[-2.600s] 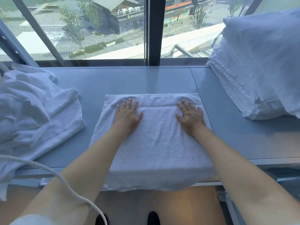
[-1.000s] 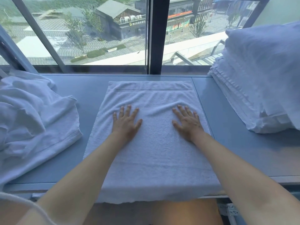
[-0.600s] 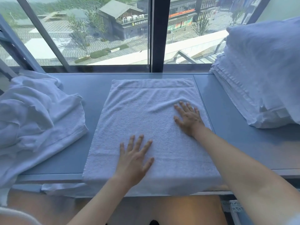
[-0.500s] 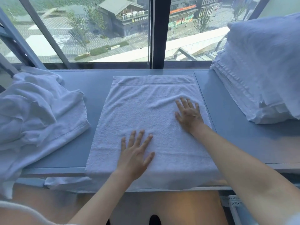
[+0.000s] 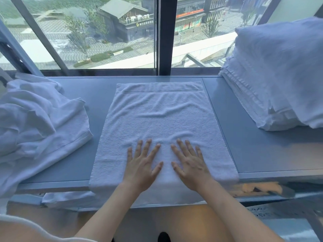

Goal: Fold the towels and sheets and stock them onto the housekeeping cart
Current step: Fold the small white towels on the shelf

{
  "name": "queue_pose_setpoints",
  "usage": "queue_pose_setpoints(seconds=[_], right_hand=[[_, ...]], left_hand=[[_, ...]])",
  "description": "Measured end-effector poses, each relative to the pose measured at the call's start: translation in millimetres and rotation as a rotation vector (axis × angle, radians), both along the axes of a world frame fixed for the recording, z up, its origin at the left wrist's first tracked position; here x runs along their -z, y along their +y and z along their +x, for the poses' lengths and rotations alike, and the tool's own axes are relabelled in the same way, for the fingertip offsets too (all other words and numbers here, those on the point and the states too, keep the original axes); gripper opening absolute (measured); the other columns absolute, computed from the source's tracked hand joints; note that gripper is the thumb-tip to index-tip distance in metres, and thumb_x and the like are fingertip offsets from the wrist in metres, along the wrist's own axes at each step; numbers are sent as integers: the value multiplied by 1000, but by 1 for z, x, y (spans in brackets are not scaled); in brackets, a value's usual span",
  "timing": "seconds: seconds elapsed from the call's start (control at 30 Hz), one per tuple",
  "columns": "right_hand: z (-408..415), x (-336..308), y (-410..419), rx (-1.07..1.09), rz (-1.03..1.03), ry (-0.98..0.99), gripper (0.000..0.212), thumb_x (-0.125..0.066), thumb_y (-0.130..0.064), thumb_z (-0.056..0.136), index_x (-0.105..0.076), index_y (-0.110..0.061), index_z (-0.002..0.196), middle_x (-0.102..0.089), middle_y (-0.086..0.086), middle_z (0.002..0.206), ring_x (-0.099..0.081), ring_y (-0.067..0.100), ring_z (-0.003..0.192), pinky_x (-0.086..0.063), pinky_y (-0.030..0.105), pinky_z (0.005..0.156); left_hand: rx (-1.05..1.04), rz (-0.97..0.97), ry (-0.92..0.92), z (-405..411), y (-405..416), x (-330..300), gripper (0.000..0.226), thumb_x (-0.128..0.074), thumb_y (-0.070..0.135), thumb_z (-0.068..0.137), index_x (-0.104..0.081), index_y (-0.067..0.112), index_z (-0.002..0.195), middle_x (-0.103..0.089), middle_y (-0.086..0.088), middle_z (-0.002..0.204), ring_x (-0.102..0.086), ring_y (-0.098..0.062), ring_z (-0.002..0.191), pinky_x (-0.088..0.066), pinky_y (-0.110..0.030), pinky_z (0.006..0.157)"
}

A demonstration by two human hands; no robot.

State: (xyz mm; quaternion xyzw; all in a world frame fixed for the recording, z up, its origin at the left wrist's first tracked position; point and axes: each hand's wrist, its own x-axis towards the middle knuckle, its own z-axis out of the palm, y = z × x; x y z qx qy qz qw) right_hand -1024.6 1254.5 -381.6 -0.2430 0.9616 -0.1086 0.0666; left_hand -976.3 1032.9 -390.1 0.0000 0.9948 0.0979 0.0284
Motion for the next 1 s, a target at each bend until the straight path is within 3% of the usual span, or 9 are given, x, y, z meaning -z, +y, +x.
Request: queue_pose_setpoints(seconds=[0.23, 0.43, 0.57, 0.67, 0.8, 1.0], right_hand=[[-17, -5, -6, 8, 16, 0, 66, -30, -57, 104, -10, -37, 164, 9, -13, 171, 12, 16, 158, 2, 51, 127], [-12, -1, -1, 0, -12, 15, 66, -28, -58, 104, -11, -37, 164, 7, -13, 172, 13, 15, 158, 3, 50, 127], [-2, -4, -11, -47, -38, 60, 63, -32, -49, 105, -20, -27, 163, -2, -9, 172, 5, 18, 159, -4, 58, 125], [22, 1, -34, -226, -96, 86, 61, -28, -47, 105, -23, -26, 163, -7, -9, 172, 3, 14, 159, -2, 53, 126], [27, 8, -27, -223, -34, 44, 63, -23, -53, 107, -13, -29, 165, 2, -12, 172, 8, 9, 157, -4, 48, 128], [15, 5, 69, -146, 23, 63, 64, -19, -63, 105, -5, -41, 163, 8, -18, 170, 11, 6, 157, -4, 43, 127]], left_hand=[[-5, 9, -24, -15, -1, -8, 69, -20, 69, 99, -3, 45, 162, 8, 9, 172, 16, -21, 158, 7, -56, 125], [84, 8, 123, 27, 0, -3, 59, -27, 52, 105, -30, 33, 161, -18, 2, 171, -8, -24, 159, -13, -63, 123], [46, -42, 71, 45, -5, 6, 63, -18, 57, 104, -17, 38, 163, -7, 8, 172, -1, -21, 159, -7, -58, 125], [39, -66, 16, 39, -6, 5, 68, -7, 61, 102, 0, 35, 164, 10, 11, 171, 16, -16, 157, 2, -55, 126], [38, -25, 44, 43, -12, 3, 74, -15, 61, 100, -10, 26, 165, 2, 9, 172, 7, -14, 158, -2, -51, 128], [-48, -1, 116, 67, -56, 3, 71, -20, 62, 101, -19, 28, 164, -8, 7, 172, -4, -16, 159, -11, -52, 127]])
